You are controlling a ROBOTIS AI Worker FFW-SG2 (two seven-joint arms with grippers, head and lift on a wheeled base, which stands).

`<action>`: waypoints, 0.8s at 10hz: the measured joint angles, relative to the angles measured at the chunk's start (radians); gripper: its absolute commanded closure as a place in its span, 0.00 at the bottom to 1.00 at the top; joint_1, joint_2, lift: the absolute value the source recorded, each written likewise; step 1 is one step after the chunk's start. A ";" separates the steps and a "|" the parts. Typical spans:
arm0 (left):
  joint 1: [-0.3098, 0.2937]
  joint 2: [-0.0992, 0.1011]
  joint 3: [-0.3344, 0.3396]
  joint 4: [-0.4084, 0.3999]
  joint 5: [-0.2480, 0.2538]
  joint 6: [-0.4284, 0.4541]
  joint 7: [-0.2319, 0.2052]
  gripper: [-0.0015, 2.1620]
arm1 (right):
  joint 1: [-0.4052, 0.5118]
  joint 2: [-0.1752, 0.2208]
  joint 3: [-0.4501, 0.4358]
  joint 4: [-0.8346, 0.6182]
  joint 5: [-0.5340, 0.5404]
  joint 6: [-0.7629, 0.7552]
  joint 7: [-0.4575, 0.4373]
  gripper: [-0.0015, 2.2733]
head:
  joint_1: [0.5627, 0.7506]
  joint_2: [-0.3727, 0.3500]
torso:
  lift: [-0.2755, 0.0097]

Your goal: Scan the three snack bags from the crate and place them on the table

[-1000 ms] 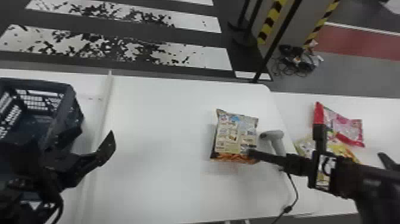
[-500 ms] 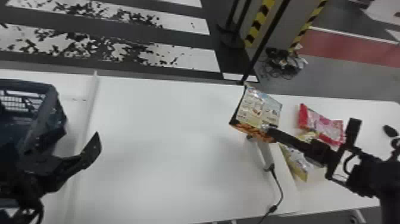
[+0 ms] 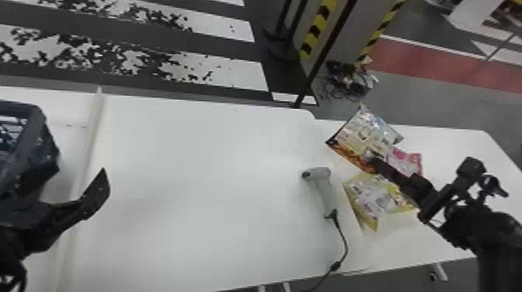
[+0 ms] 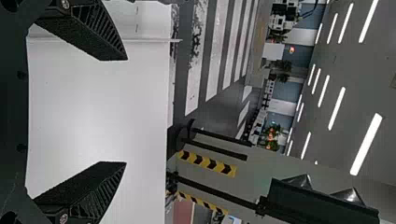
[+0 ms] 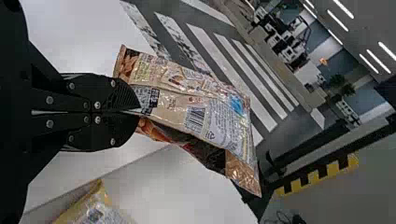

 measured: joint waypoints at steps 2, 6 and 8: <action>0.007 0.003 0.000 -0.010 0.002 0.000 0.011 0.03 | -0.042 -0.035 0.000 0.154 -0.001 -0.106 -0.079 0.94 | 0.70 0.03 | 0.75; 0.020 0.005 -0.001 -0.016 0.009 -0.004 0.009 0.03 | -0.062 -0.058 0.001 0.272 -0.015 -0.148 -0.290 0.00 | 0.70 0.03 | 0.75; 0.031 0.005 -0.001 -0.027 0.009 -0.006 0.009 0.03 | -0.048 -0.057 0.001 0.275 -0.038 -0.132 -0.315 0.03 | 0.70 0.03 | 0.75</action>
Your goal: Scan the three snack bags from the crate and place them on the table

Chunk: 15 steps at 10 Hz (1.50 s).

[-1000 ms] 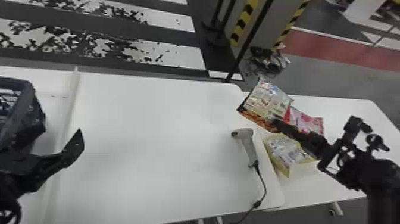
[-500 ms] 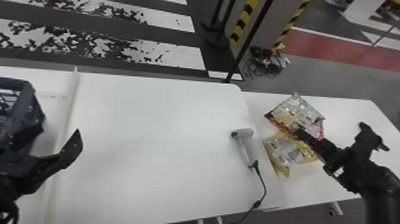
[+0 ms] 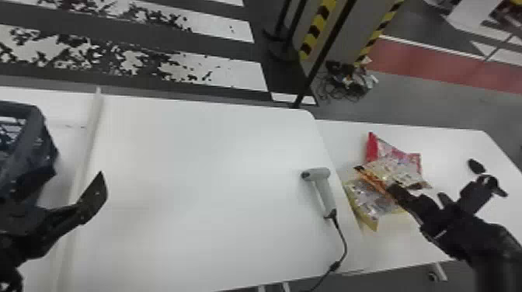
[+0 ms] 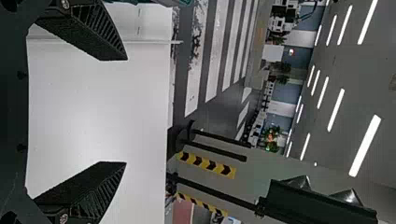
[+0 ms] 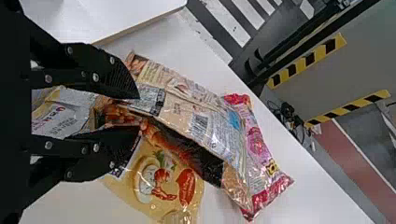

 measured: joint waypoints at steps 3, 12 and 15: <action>0.020 -0.007 0.000 -0.029 0.000 -0.003 0.002 0.03 | 0.067 0.006 -0.005 -0.087 -0.074 0.004 -0.041 0.03 | 0.70 0.03 | 0.75; 0.056 -0.017 -0.045 -0.093 -0.031 -0.069 0.093 0.04 | 0.469 0.339 0.276 -0.966 0.128 -0.195 -0.108 0.03 | 0.70 0.03 | 0.75; 0.069 -0.016 -0.064 -0.091 -0.047 -0.135 0.133 0.04 | 0.553 0.355 0.529 -0.972 0.309 -0.483 -0.200 0.03 | 0.70 0.20 | 0.75</action>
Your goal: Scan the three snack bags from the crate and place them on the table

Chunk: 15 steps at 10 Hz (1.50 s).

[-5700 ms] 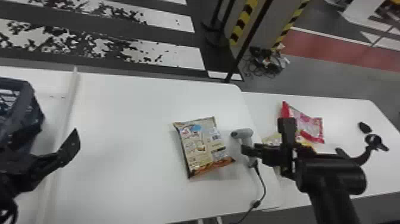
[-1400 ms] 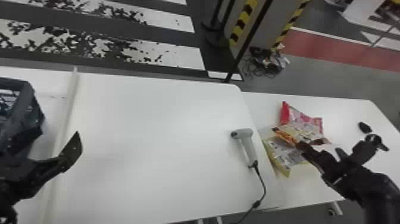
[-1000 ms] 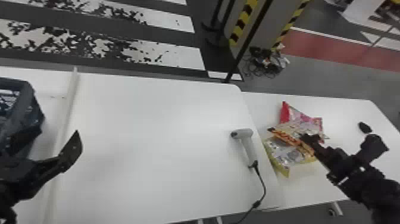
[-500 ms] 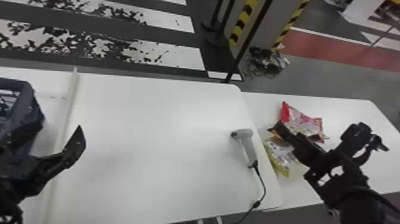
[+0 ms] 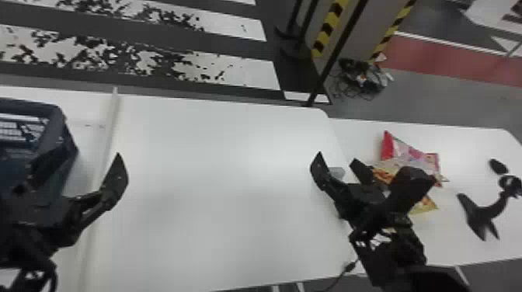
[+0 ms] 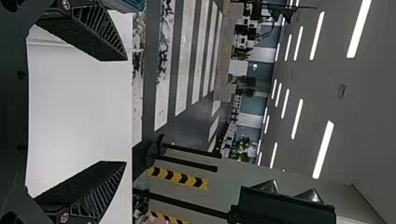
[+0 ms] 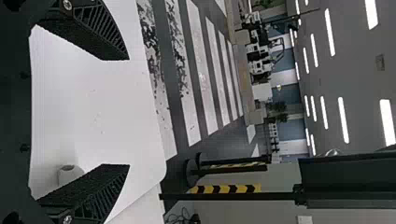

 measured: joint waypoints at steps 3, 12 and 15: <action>0.010 0.007 -0.023 0.011 -0.012 -0.032 0.032 0.04 | 0.049 0.005 0.185 0.041 0.145 -0.239 -0.091 0.03 | 0.70 0.30 | 0.75; 0.013 0.007 -0.050 0.020 -0.024 -0.063 0.088 0.04 | 0.045 0.015 0.276 0.121 0.184 -0.330 -0.111 0.03 | 0.70 0.38 | 0.75; 0.016 0.004 -0.045 0.018 -0.034 -0.050 0.086 0.04 | 0.040 0.016 0.278 0.132 0.184 -0.338 -0.111 0.03 | 0.70 0.38 | 0.75</action>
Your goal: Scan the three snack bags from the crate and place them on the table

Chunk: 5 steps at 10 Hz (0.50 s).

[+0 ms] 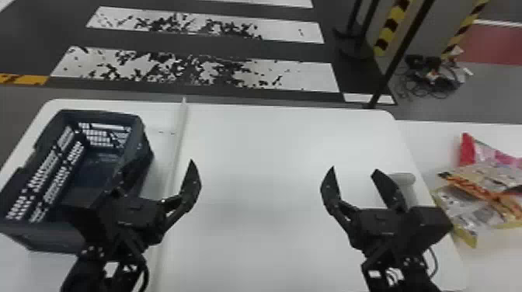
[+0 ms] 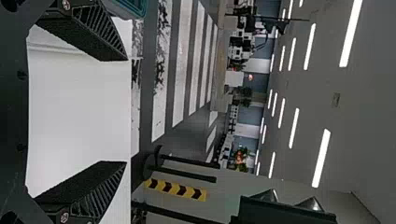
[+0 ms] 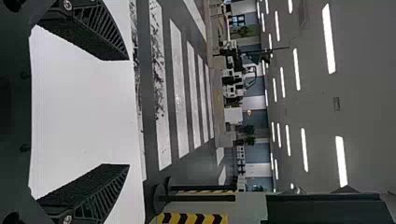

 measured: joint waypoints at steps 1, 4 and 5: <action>0.001 0.000 0.002 -0.001 -0.004 0.004 0.000 0.04 | -0.004 0.000 0.002 0.007 0.000 -0.001 0.000 0.03 | 0.70 0.39 | 0.75; 0.000 0.000 0.005 -0.001 -0.007 0.008 0.000 0.04 | -0.012 0.002 0.005 0.017 0.000 -0.001 0.000 0.03 | 0.70 0.39 | 0.75; 0.000 0.000 0.007 0.000 -0.007 0.008 0.000 0.04 | -0.012 0.001 0.005 0.017 0.000 -0.001 0.000 0.03 | 0.70 0.39 | 0.75</action>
